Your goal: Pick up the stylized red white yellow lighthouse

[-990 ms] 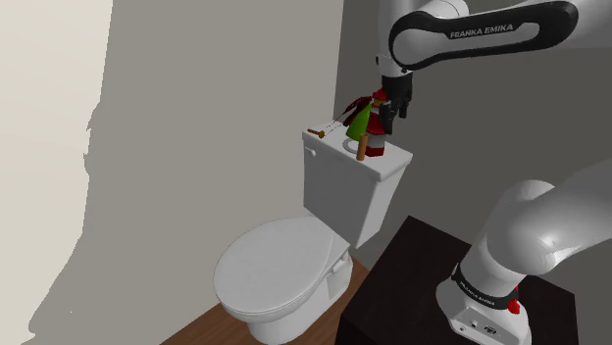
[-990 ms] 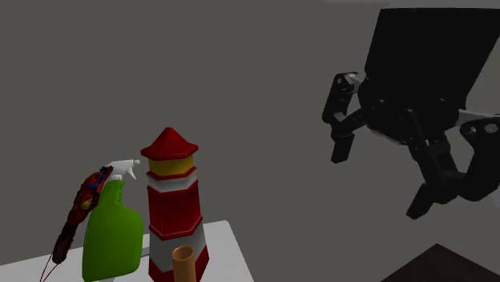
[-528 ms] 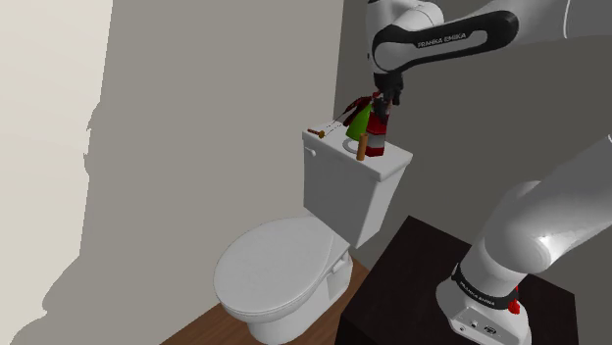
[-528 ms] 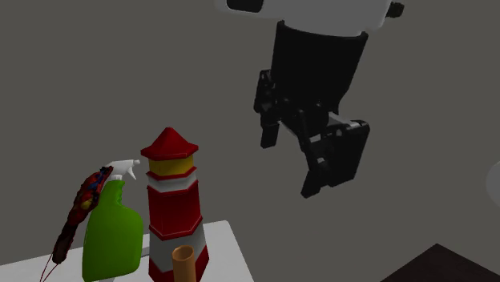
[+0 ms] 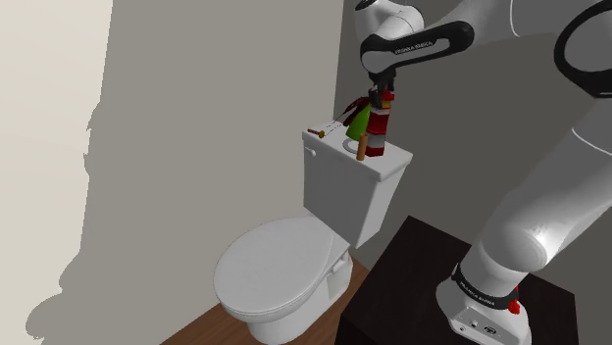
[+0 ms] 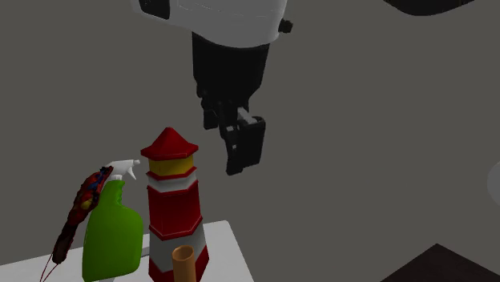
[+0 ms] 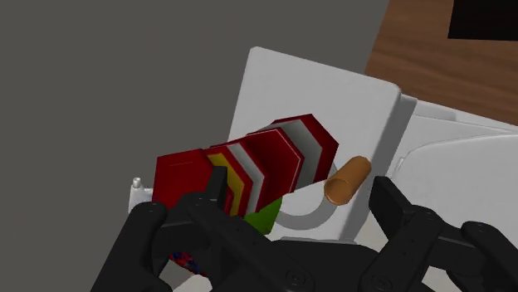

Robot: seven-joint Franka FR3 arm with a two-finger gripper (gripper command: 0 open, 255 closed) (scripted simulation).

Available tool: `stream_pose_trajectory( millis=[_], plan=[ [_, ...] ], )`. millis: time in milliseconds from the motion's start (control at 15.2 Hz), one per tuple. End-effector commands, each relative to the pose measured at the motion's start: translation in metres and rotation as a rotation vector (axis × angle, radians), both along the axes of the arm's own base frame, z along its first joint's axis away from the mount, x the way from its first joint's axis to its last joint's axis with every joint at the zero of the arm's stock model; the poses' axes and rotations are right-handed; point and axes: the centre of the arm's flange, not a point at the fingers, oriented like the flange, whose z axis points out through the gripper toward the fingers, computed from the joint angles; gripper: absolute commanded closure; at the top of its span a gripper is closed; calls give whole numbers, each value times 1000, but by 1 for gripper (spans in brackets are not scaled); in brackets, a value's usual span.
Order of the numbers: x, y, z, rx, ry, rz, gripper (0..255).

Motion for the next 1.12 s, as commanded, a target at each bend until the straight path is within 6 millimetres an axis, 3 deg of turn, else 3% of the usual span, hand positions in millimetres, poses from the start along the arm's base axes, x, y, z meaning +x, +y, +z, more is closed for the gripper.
stream_pose_trajectory(
  millis=[0,462,1056],
  plan=[
    [16,-20,3,-41,2,8,0],
    [67,-73,14,-174,10,32,0],
    [67,-73,-26,-174,10,32,0]
  ],
)
